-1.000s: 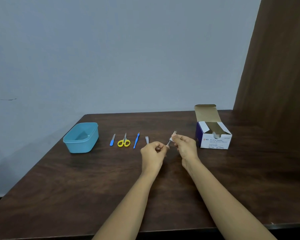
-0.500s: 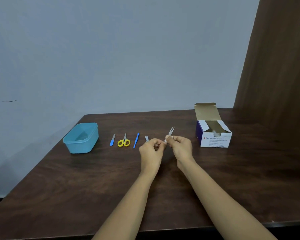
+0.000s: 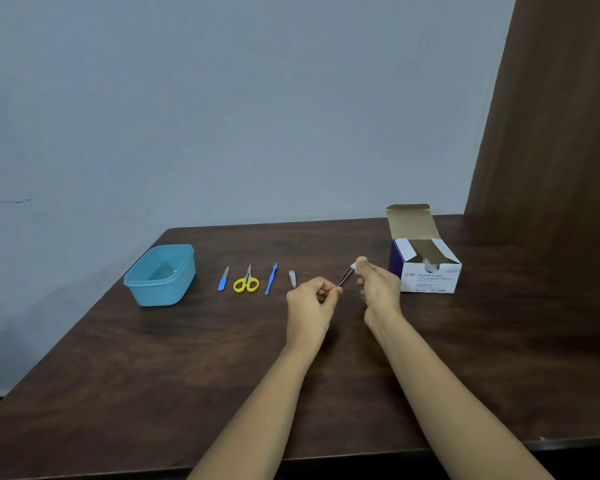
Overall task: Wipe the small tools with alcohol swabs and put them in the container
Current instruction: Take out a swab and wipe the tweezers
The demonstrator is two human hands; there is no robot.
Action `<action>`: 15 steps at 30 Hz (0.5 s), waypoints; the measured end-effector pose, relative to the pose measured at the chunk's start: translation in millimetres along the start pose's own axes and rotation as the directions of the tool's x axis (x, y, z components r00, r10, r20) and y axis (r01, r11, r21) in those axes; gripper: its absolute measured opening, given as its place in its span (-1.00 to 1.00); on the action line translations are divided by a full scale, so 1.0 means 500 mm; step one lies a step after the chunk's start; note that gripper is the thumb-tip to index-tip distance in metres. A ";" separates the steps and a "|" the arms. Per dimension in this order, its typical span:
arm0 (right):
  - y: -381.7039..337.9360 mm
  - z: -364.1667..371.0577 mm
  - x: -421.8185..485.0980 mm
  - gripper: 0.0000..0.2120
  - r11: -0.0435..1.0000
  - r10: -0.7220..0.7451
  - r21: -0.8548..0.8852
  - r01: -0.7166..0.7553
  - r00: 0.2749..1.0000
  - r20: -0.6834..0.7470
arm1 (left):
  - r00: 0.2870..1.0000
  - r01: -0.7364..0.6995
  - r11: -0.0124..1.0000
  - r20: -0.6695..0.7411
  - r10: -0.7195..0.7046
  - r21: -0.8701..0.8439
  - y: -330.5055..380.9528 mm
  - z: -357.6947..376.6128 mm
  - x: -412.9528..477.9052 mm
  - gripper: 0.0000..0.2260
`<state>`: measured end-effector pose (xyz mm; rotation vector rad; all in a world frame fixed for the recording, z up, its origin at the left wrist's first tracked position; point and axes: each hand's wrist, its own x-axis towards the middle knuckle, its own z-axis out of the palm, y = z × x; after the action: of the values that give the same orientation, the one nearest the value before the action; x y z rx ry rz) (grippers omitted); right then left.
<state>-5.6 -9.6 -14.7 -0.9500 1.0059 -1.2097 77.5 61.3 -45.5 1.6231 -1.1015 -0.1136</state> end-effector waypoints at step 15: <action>0.035 0.023 -0.026 -0.83 0.949 -0.100 -0.282 0.144 0.981 0.165 | 0.994 0.030 0.999 -0.101 -0.029 0.014 -0.008 -0.010 0.013 -0.94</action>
<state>9.2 5.7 -26.7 -1.3332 1.0355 -1.0896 86.0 60.2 -43.8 1.6416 -1.0038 -0.0424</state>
